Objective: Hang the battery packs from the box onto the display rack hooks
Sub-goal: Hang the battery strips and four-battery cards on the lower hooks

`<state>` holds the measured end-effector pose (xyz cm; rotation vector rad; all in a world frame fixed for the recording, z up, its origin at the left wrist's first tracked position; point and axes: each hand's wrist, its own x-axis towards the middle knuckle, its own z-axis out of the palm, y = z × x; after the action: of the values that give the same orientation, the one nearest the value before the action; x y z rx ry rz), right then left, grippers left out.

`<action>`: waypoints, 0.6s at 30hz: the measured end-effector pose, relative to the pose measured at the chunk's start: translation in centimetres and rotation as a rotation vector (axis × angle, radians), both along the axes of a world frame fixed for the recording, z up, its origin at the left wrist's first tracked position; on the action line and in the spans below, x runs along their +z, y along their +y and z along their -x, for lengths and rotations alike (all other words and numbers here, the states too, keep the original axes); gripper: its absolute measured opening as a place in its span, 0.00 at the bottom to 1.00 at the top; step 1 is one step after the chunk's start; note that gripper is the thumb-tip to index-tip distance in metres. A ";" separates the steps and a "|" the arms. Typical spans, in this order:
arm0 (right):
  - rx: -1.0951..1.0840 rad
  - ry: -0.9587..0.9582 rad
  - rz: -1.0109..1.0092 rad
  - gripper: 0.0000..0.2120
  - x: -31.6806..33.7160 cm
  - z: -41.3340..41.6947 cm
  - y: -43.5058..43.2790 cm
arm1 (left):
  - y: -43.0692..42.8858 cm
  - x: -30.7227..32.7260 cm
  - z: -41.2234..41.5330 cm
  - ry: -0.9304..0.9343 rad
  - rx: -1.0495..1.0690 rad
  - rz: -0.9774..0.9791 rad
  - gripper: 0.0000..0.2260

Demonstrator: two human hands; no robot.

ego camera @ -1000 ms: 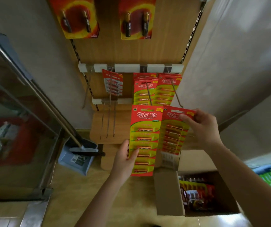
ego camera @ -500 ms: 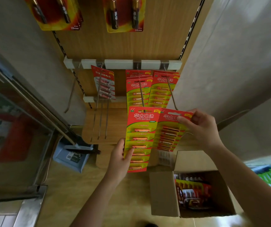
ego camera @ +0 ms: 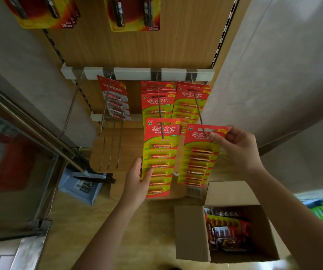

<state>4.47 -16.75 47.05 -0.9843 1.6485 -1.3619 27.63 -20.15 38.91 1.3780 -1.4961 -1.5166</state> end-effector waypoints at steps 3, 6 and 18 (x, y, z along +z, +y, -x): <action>-0.036 -0.009 0.001 0.03 -0.1 0.4 -2.1 | -1.6 -0.2 1.0 -0.044 0.046 0.001 0.06; -0.034 -0.027 -0.016 0.03 -0.2 1.0 -4.4 | -3.4 -0.3 2.3 -0.070 0.099 -0.018 0.07; -0.092 0.068 -0.031 0.03 -0.7 2.5 -10.4 | -9.8 -0.6 5.6 -0.197 0.140 -0.080 0.10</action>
<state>1.94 -27.20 46.39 -0.9566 1.7792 -1.3724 22.05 -29.91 38.36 1.6837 -1.4329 -1.4008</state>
